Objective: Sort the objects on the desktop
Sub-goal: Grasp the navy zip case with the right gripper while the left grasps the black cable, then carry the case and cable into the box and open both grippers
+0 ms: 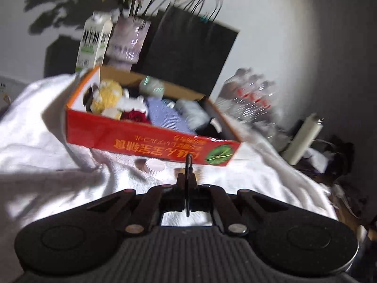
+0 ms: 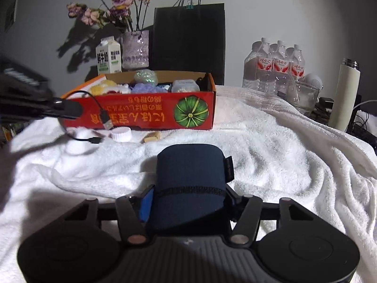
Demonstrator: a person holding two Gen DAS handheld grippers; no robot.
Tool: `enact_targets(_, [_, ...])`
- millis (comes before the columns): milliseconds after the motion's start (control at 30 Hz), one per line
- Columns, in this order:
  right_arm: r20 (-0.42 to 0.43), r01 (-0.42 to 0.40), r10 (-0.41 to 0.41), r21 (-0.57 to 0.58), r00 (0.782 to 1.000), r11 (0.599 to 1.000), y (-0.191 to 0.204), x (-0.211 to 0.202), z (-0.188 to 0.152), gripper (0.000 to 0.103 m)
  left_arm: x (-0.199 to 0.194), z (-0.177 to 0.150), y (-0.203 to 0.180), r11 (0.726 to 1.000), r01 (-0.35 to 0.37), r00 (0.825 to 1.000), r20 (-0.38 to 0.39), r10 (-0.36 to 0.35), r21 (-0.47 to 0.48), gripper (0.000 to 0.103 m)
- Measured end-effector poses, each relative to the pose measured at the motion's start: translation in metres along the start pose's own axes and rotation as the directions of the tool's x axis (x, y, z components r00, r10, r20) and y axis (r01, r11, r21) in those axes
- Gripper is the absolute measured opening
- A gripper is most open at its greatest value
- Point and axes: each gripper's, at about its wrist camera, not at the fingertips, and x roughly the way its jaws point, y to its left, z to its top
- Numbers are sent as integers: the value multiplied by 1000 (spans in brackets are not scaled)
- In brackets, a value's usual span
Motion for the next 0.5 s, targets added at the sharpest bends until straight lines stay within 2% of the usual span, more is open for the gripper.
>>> enact_targets(133, [61,-59,57,36,997,998,-3,-36,9,57,-38,13,1,999,32,999,31,-32,7,3])
enact_targets(233, [104,-146,138,74,985,987,-11,-57,24,57,-41,34,3,998,69,997,21,-69,0,3])
enact_targets(333, [161,-209,196,66,967,976,-17,-71,50,57,-32,62,3,999,48,999,18,-48,3,3])
enact_targets(400, [202,-205,195,32,960,978,-19,-76,74,57,-26,88,2,998,68,997,28,-68,14,3])
enact_targets(500, [252,-190,192,-32,948,981,-21,-70,119,57,-7,127,1,998,59,997,41,-60,14,3])
